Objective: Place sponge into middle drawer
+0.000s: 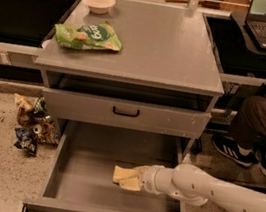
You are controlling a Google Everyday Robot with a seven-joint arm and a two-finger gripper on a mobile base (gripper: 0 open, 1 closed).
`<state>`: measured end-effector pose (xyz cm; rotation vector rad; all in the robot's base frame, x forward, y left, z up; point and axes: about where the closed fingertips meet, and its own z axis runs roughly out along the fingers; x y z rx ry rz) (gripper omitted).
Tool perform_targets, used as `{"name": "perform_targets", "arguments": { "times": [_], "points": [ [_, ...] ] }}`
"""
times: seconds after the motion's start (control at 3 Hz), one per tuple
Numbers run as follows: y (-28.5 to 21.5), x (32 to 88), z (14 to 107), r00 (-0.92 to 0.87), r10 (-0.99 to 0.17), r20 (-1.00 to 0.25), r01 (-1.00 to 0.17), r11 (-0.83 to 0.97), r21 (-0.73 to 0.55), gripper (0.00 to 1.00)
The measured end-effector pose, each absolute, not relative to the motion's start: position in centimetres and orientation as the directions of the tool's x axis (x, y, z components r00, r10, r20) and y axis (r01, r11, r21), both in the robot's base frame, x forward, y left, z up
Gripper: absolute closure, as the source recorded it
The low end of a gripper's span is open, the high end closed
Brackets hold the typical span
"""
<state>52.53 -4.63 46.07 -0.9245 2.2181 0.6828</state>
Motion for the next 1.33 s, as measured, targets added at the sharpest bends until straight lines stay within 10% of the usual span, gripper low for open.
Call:
{"name": "perform_targets", "arguments": {
  "times": [0.67, 1.33],
  "points": [
    [-4.9, 52.7, 43.6, -0.589, -0.385, -0.711, -0.726, 0.639, 0.256, 0.11],
    [-6.9, 53.5, 45.1, -0.572, -0.35, -0.742, -0.716, 0.654, 0.243, 0.0]
  ]
}}
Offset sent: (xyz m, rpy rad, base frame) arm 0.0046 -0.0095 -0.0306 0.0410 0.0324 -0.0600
